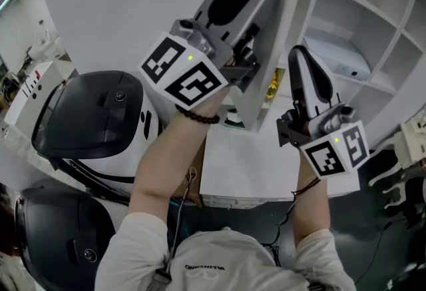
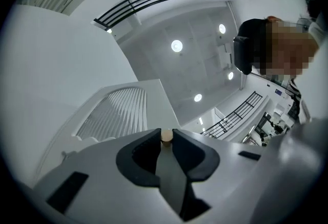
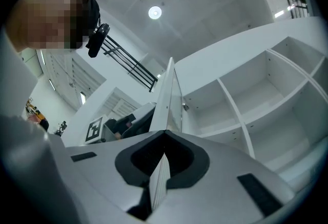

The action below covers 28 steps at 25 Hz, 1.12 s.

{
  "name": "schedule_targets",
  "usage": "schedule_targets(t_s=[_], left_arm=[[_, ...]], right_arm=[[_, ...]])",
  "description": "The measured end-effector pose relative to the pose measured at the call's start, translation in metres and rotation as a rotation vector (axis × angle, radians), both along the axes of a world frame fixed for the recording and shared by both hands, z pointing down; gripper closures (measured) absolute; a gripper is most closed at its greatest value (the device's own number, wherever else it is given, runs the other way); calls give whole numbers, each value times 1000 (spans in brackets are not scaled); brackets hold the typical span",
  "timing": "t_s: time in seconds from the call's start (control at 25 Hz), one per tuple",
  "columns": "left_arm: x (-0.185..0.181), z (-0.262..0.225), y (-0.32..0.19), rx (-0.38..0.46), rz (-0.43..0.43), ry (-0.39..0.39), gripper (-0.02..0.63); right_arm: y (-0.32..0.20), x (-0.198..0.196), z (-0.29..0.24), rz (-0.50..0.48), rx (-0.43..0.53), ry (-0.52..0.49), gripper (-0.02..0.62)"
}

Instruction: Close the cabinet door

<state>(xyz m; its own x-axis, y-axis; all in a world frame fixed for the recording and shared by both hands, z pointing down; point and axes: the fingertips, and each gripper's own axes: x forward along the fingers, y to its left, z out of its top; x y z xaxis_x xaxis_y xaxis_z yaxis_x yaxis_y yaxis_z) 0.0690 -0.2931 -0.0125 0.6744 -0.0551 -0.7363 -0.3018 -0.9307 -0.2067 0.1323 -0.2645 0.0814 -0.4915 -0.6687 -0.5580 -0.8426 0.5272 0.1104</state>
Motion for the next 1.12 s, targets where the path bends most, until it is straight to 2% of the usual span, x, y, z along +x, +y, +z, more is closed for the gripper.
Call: schedule_targets(t_s=[0.56,1.12], left_arm=[[57,4,-14,94,-229,-39,535],[122,5,-46,133,-410,-95,535]], right_arm=[[-24,57,27,149,-48,36,584],[-54,98,52,187,-113,54,584]])
